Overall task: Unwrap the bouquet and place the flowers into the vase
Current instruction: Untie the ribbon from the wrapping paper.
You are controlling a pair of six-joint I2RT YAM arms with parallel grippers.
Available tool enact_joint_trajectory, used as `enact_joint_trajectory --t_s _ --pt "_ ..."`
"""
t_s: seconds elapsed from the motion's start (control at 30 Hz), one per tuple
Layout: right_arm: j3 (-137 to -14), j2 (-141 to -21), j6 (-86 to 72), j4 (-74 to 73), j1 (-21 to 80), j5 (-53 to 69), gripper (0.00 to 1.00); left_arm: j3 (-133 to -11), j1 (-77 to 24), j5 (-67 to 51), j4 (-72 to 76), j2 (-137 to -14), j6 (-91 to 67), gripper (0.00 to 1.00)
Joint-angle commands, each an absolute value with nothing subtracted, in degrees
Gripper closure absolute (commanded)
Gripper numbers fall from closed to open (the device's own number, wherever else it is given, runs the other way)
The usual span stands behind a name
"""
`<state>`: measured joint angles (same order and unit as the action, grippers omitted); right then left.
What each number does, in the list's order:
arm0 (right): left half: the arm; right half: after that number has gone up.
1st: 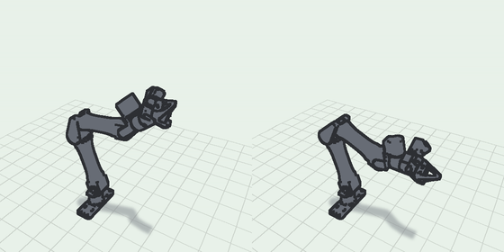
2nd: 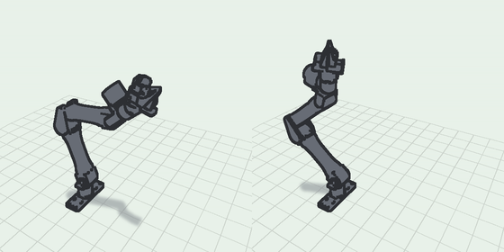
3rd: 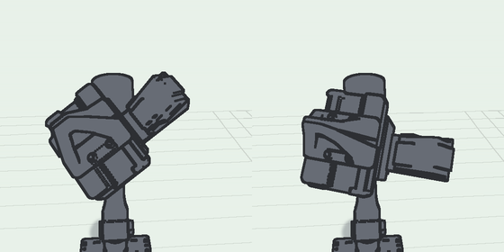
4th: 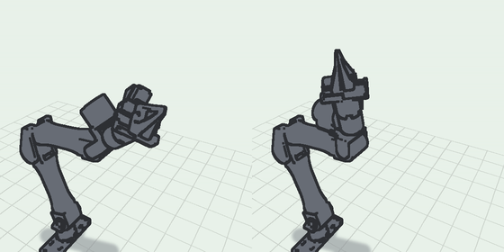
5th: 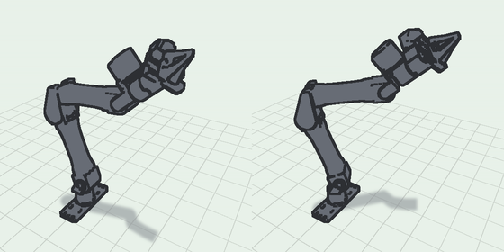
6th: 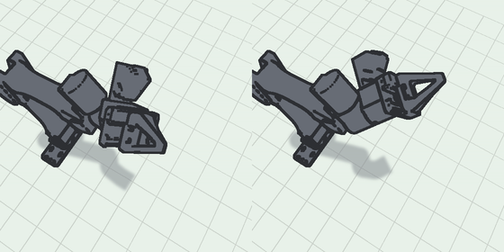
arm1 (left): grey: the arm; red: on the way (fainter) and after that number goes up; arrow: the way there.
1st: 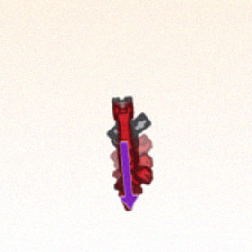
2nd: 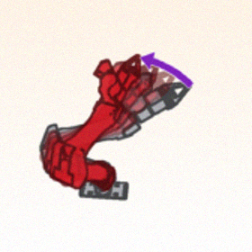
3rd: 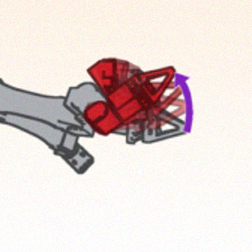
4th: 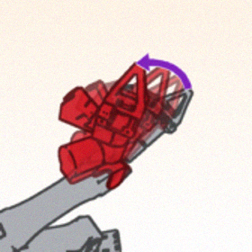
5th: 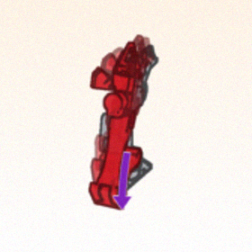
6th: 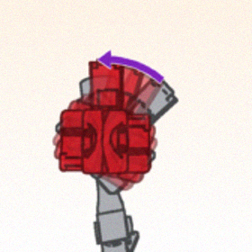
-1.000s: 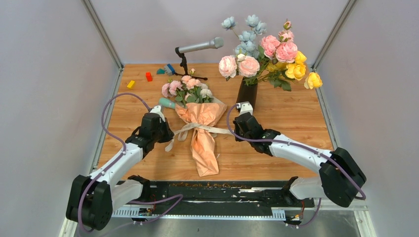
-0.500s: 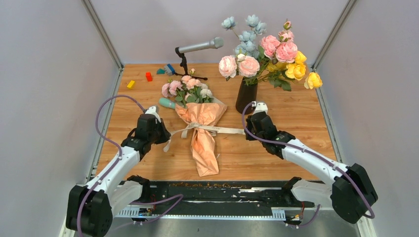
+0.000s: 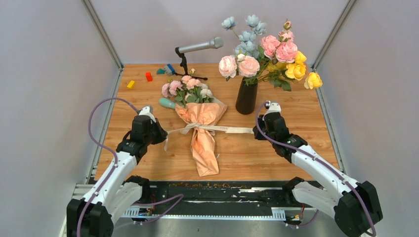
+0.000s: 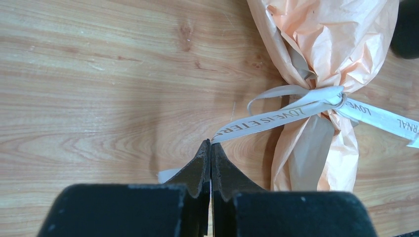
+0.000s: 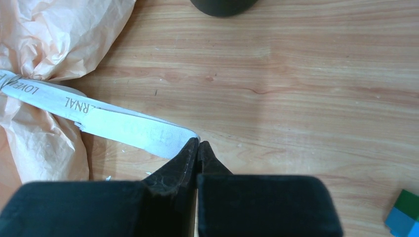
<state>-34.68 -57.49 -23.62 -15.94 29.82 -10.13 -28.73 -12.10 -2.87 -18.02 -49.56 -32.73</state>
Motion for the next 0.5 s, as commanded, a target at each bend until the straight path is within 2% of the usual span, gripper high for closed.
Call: enact_joint_trajectory --t_s 0.0,0.47 --pt "-34.2 -54.8 -25.3 -16.7 27.7 -9.3 1.00 -30.2 -11.1 -0.6 -20.0 -47.7 -33.3 1.00" --pt "-32.7 -51.2 -25.7 -18.1 24.2 -8.3 1.00 -31.0 -10.1 1.1 -22.3 -46.4 -32.5 1.00"
